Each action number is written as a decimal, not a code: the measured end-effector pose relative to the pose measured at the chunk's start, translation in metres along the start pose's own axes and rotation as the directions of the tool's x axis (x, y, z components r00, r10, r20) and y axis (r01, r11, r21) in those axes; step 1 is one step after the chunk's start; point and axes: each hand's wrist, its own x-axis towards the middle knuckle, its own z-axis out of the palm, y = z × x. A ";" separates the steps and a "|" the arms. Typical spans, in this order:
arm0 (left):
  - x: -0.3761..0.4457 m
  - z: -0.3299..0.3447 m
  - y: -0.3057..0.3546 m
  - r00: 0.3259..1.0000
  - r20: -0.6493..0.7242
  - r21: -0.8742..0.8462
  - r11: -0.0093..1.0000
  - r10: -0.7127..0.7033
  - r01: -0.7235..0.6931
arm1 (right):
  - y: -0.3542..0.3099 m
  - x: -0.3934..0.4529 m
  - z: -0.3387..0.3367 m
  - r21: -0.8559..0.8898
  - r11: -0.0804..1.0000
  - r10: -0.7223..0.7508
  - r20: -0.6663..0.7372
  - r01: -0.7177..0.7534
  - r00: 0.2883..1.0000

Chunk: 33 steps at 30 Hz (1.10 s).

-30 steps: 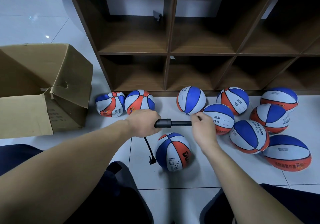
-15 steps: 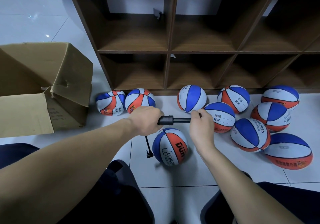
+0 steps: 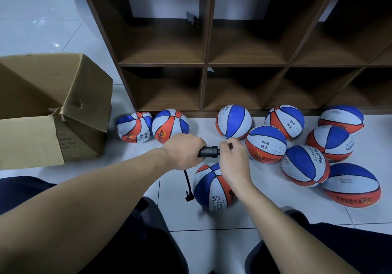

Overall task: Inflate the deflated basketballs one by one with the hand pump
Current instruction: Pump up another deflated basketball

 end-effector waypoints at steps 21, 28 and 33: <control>0.000 0.007 -0.038 0.994 0.067 -0.064 0.994 -0.083 0.088 | 0.005 0.027 -0.039 0.010 0.997 0.071 -0.194 -0.070 0.978; -0.001 0.005 -0.020 0.999 0.021 -0.080 0.996 -0.028 0.030 | -0.006 0.009 -0.017 -0.002 1.000 0.017 -0.230 -0.018 0.973; 0.001 0.004 -0.009 1.000 0.014 -0.045 0.999 -0.005 0.006 | -0.003 0.000 -0.004 -0.019 0.999 0.024 -0.153 -0.027 0.988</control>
